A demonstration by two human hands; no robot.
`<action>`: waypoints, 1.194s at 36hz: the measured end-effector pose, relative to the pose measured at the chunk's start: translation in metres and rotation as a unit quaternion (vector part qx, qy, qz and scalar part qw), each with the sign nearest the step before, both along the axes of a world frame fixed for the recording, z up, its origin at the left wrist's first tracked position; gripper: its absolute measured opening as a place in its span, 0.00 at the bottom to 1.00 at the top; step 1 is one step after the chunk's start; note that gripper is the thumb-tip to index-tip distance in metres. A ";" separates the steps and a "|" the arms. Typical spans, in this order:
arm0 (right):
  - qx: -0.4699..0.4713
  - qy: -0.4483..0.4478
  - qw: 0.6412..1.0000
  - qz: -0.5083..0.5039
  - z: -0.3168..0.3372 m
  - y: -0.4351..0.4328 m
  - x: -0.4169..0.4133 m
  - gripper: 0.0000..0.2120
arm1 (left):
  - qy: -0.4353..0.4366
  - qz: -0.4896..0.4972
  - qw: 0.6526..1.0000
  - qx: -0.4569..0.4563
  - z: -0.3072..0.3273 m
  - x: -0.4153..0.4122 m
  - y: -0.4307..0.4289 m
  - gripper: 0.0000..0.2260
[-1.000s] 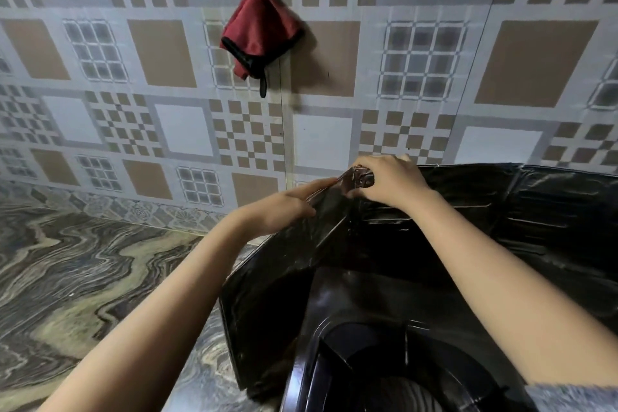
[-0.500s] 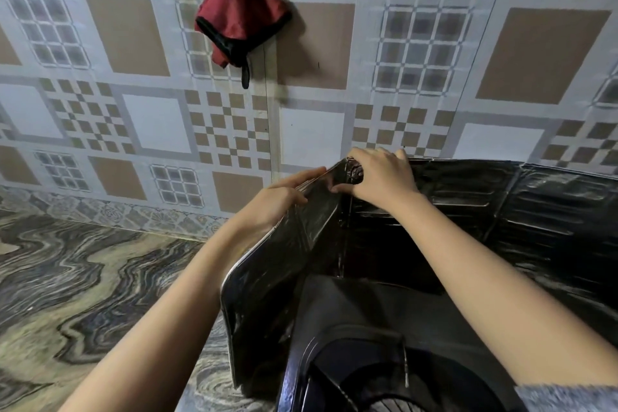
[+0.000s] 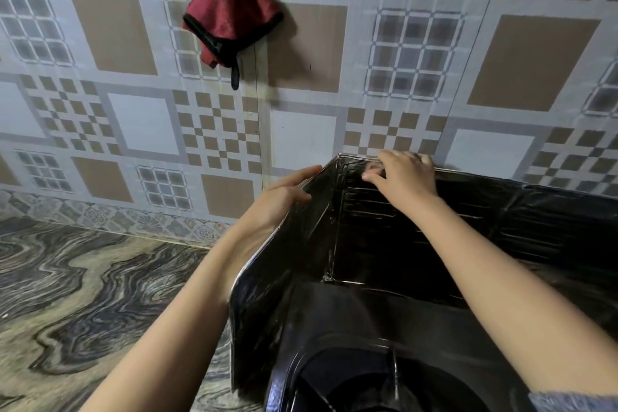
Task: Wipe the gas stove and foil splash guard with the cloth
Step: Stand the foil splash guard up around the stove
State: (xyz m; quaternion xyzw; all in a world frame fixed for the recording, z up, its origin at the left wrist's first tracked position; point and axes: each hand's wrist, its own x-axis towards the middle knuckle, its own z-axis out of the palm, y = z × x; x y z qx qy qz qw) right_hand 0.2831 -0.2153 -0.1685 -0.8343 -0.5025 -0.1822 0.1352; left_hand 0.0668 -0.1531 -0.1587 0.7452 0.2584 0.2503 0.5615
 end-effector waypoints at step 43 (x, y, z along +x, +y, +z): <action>0.068 -0.075 0.992 0.081 -0.016 -0.021 0.033 0.20 | -0.070 0.078 0.994 -0.042 -0.004 0.009 -0.003 0.25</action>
